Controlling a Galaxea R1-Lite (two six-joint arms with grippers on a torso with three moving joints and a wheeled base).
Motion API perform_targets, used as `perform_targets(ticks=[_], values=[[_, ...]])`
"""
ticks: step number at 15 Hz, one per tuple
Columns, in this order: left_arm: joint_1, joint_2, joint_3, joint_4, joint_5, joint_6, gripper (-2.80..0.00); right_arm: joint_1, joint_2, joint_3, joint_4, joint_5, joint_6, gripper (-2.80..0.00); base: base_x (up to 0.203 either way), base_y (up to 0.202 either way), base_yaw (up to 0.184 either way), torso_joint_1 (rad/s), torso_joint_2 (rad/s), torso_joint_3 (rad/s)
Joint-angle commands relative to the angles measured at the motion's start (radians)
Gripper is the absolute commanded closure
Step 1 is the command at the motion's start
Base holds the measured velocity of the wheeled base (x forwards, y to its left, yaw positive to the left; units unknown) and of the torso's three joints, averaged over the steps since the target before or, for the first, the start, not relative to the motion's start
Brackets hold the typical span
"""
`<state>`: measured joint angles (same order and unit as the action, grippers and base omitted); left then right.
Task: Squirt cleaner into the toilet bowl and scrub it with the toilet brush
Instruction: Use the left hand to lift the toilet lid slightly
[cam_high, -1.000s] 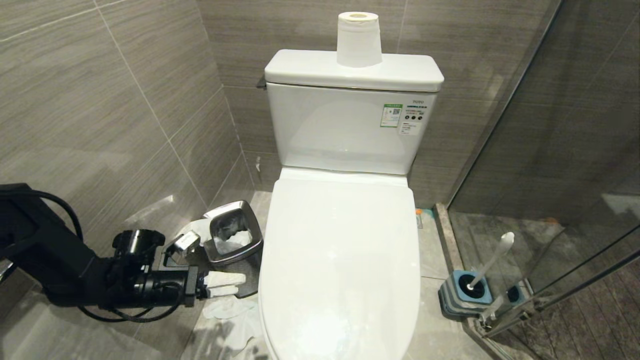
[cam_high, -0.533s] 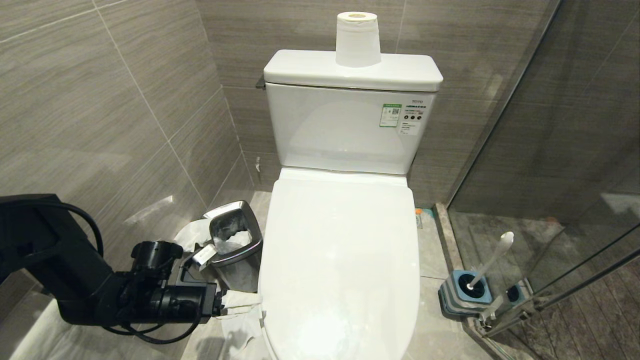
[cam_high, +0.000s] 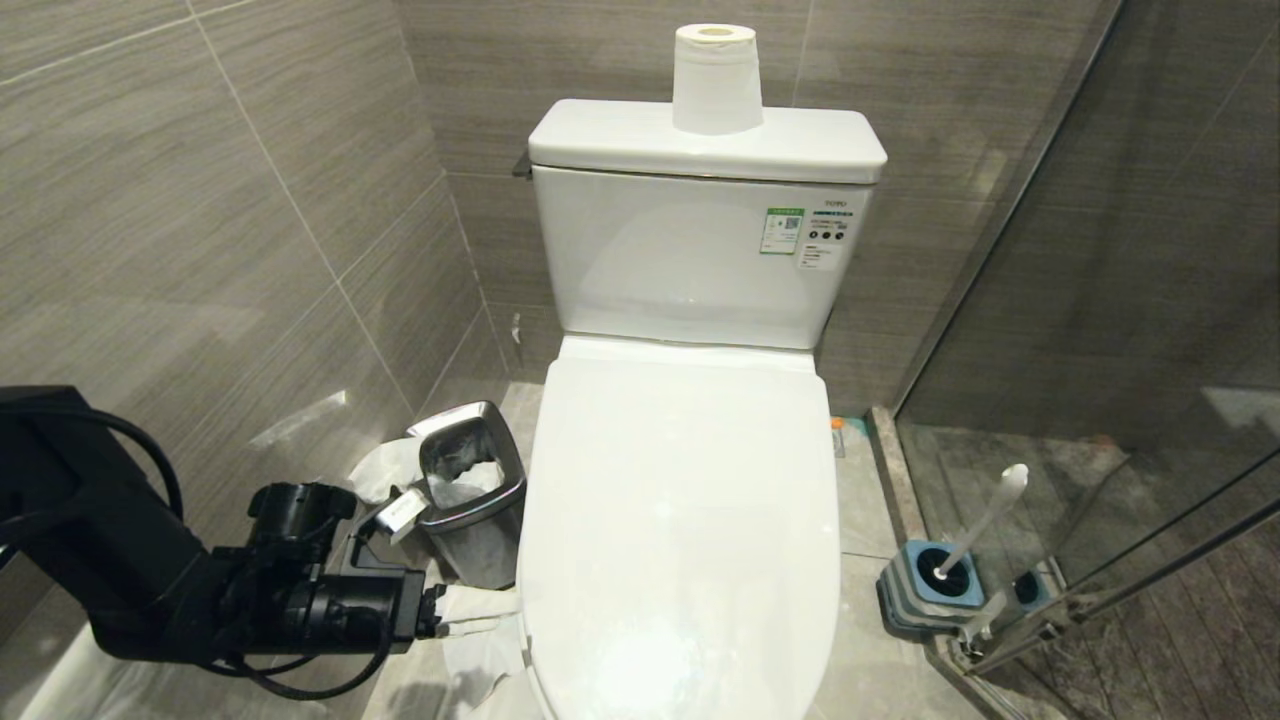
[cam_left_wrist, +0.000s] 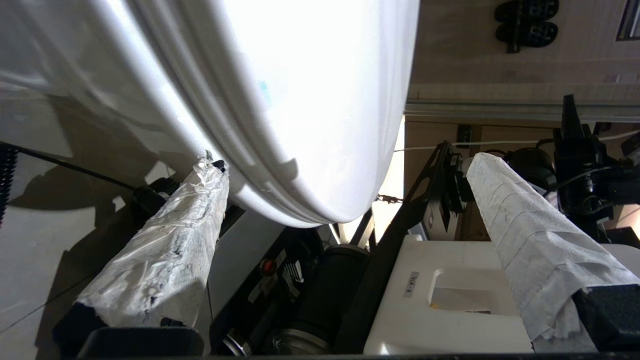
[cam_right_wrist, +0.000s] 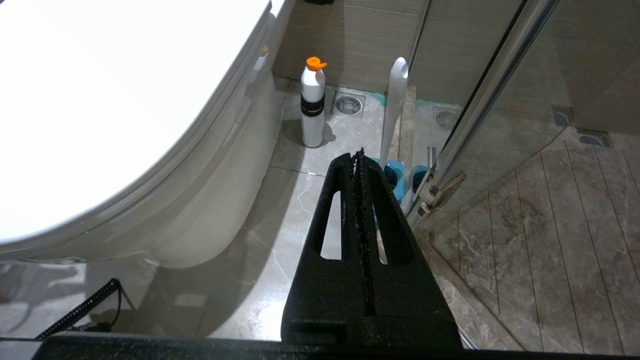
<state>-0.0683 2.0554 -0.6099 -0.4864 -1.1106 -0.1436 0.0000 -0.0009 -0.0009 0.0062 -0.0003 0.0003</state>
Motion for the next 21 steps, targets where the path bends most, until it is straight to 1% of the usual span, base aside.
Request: perform_targets(ticks=[1,4,7,10,13,14,16,19,21], values=[[-0.004,-0.018,0.006,-0.004,-0.006,-0.001,-2.80,0.000,0.001,-0.001,0.000,0.000,0.000,0.00,0.000,0.000,0.000,0.000,0.00,0.000],[-0.006,-0.012,0.006,-0.004,-0.006,-0.001,-2.80,0.000,0.001,0.000,0.000,0.000,0.000,0.00,0.000,0.000,0.000,0.000,0.00,0.000],[-0.023,0.010,0.006,-0.006,-0.006,-0.001,-2.80,0.000,0.001,-0.001,0.000,0.000,0.000,0.00,0.000,0.000,0.000,0.000,0.00,0.000],[-0.078,0.011,0.007,-0.006,-0.002,-0.002,-2.80,0.000,-0.001,0.000,0.000,0.000,0.000,0.00,0.000,0.000,0.000,0.000,0.00,0.000],[-0.108,0.012,0.007,-0.008,0.003,-0.002,-2.80,0.000,-0.001,0.001,0.000,0.000,0.000,0.00,0.000,0.000,0.000,0.000,0.00,0.000],[-0.109,0.012,0.010,-0.015,0.004,-0.002,-2.80,0.000,0.000,0.000,0.000,0.000,0.000,0.00,0.000,0.000,0.000,0.000,0.00,0.000],[-0.104,0.012,0.016,-0.021,0.028,-0.001,-2.80,0.000,-0.001,-0.001,0.000,0.000,0.000,0.00,0.000,0.000,0.000,0.000,0.00,0.000],[-0.096,0.004,0.016,-0.020,0.035,-0.001,-2.80,0.000,0.000,0.001,0.000,0.000,0.000,0.00,0.000,0.000,0.000,0.000,0.00,0.000],[-0.097,0.006,0.016,-0.018,0.058,-0.001,-2.80,0.000,-0.001,0.001,0.000,0.000,0.000,0.00,0.000,0.000,0.000,0.000,0.00,0.000]])
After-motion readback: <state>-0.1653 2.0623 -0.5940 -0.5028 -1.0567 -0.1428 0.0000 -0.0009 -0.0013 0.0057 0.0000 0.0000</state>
